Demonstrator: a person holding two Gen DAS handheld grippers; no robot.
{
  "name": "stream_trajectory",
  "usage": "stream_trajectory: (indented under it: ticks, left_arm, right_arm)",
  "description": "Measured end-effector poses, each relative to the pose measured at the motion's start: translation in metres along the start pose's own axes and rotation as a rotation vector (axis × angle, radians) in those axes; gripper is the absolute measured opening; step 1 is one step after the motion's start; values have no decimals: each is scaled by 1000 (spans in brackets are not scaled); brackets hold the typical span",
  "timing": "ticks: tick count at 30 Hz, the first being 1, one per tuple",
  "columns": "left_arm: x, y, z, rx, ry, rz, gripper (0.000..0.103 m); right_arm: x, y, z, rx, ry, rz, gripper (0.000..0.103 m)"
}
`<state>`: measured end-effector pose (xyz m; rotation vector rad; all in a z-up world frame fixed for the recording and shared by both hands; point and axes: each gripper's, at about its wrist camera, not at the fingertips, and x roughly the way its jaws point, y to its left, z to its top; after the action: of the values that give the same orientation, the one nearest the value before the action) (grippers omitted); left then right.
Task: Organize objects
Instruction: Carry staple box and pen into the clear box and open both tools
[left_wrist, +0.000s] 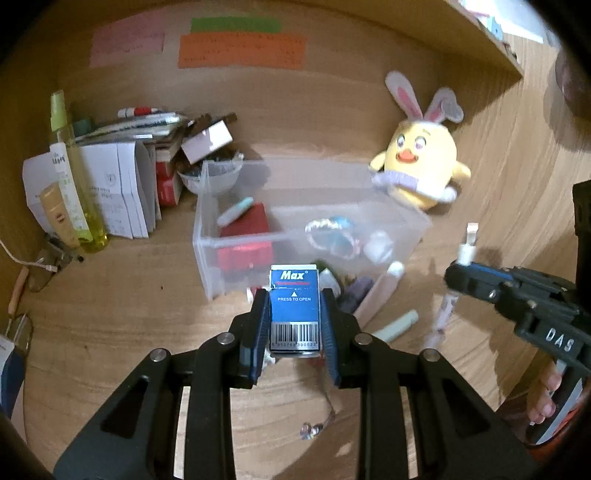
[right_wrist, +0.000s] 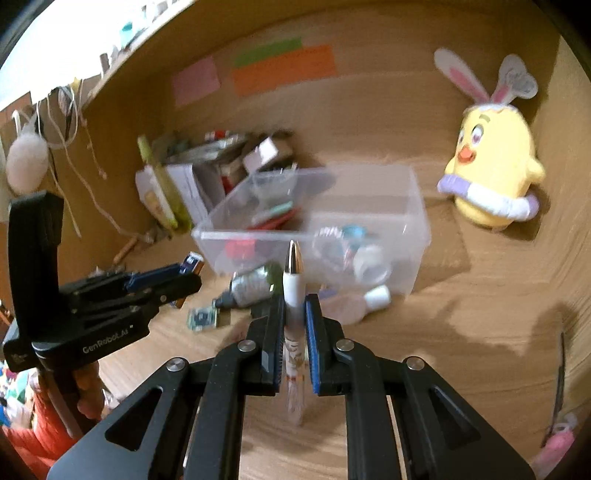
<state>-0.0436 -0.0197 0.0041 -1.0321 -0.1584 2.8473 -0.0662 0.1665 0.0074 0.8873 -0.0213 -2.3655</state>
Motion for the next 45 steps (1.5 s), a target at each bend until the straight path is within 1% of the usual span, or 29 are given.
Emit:
stream_trajectory:
  ticks: [8,13,18,22,26,31,32,38,42,45]
  left_arm:
    - [-10,4,23,-3,-65,9,27]
    - [-9,8,35,-14,-78,3,27]
    - [-4,11,48,-13,-81,3,27]
    - [5,13,56,2,-78,37,27]
    - [18,19,64,-2,-67,71,27]
    - [40,30,70,-27,-31,83,27]
    - [45,33,71,-35,-21,83,27]
    - [71,44,75,-74,34,66,27]
    - [82,44,77,-83,62,37,27]
    - [90,40,78,-67,75,28,27]
  right_arm:
    - [-34,-12,35,14,-134,-36,10]
    - [-41,-16,54,12,-189,-60,10]
    - [-37,-21,70,14,-220,-92,10]
    - [-28,-28,82,17,-219,-112,10]
    - [-11,-35,90,18,-205,-151,10]
    - [14,-33,94,-39,-187,-241,10]
    - [18,-33,94,-45,-179,-246,10]
    - [49,-36,100,-61,-136,-250,10]
    - [50,-36,109,-62,-140,-222,10]
    - [44,-32,117,-68,-164,-212,10]
